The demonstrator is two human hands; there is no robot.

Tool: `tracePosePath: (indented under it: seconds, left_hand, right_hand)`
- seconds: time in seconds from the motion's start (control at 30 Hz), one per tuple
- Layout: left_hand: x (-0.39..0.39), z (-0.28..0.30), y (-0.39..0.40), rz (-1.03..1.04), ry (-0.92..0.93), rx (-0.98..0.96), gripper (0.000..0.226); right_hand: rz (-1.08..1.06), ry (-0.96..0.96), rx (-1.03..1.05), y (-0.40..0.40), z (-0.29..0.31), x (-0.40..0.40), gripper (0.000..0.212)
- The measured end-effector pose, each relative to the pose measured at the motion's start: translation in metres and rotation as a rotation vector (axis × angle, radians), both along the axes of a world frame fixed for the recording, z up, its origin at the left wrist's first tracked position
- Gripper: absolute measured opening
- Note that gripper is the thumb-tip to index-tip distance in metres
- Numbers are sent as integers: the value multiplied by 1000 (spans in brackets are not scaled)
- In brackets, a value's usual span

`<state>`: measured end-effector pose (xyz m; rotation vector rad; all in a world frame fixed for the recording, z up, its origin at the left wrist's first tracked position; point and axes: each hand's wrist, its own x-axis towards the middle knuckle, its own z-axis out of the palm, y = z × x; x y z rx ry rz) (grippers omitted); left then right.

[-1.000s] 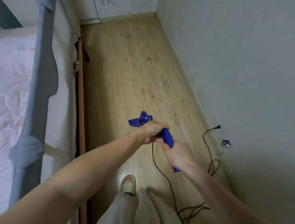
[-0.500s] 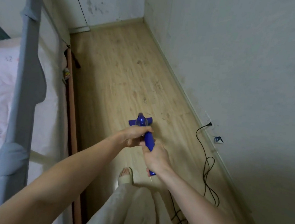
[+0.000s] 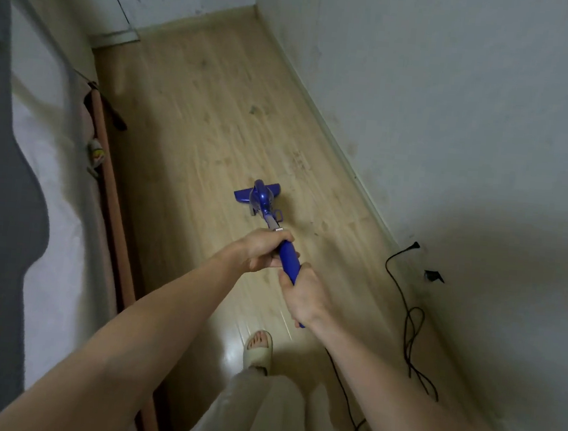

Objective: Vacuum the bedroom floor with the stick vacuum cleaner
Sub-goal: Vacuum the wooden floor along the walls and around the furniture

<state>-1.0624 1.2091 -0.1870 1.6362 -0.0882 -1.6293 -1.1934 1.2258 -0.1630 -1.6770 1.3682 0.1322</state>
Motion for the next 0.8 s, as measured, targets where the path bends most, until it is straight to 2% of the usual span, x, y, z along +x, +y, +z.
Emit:
tracePosePath:
  seconds: [0.13,0.4,0.67,0.8]
  left_hand:
    - [35,-14,-23,42,-3,-4,10]
    - [73,-29,-48,11,22,-9,5]
    - [54,-23,-42,-6,19,-12,21]
    - [28,-13,-32,-8,22,7,19]
  right_hand:
    - [14,12,5,-23,-13,37,27]
    - [-9,1,57,-48,-27,72,27]
    - [50,27,31,-45,-19,52,24]
    - [65,29,47,-38,-10,25,25]
